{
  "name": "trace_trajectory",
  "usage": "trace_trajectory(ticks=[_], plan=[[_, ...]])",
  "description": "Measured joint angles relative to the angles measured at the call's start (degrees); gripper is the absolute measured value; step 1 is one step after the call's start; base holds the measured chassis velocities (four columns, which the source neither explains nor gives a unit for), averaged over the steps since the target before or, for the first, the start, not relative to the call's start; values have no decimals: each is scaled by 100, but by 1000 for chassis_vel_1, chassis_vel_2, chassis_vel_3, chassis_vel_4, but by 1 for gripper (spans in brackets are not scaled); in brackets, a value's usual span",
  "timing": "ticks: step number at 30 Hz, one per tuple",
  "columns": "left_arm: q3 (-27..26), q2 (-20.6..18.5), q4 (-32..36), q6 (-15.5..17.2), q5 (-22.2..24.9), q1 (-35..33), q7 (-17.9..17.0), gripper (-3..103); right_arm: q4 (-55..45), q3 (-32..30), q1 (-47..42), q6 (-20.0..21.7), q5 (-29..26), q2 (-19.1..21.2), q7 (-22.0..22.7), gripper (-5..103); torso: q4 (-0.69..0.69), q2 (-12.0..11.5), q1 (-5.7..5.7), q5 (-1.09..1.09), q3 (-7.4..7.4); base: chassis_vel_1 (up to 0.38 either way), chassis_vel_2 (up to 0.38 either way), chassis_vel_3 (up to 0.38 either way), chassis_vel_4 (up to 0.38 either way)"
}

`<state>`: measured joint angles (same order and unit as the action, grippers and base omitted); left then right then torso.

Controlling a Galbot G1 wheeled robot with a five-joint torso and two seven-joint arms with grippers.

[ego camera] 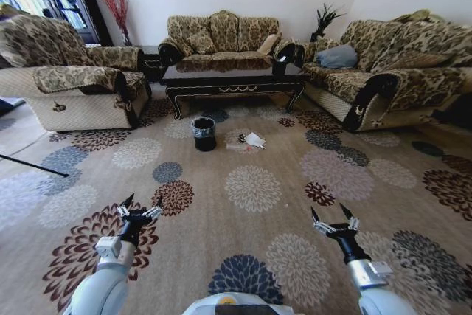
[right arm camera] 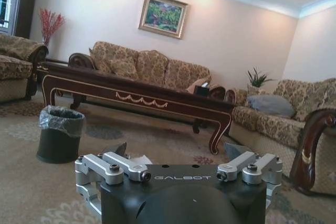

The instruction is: Move to the front of the table and pick up the trash from the floor, then place it into the trash bin.

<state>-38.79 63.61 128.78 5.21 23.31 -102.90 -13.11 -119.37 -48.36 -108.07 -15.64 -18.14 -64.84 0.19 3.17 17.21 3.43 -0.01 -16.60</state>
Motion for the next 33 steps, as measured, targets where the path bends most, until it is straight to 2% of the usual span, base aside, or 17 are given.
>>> trace_trajectory(ticks=[3,5,13,24,31,33], plan=[[-34,-1,128,2,10,-196,0,100,-223,-127,-155,10,-37,0,-27,100,2,-56,-21,-2,37,0,0,0,0],[-36,-40,205,-9,23,-282,18,100,-266,-164,-162,26,-92,17,-33,100,-1,-114,-42,2,72,0,0,0,0],[-70,-109,261,-18,-73,-193,29,100,-314,-82,-51,128,-342,82,-39,100,1,-294,-99,1,192,0,0,0,0],[24,-86,194,-7,-211,-63,66,100,-139,57,51,51,-266,146,-94,100,0,-514,-163,2,349,0,0,0,0],[74,-233,124,115,126,337,-13,100,-2,97,79,10,-314,364,-115,100,1,-684,-208,1,475,0,0,0,0],[120,-238,137,145,140,376,-30,100,5,143,124,35,-504,382,-100,100,-1,-731,-225,1,506,0,0,0,0]])
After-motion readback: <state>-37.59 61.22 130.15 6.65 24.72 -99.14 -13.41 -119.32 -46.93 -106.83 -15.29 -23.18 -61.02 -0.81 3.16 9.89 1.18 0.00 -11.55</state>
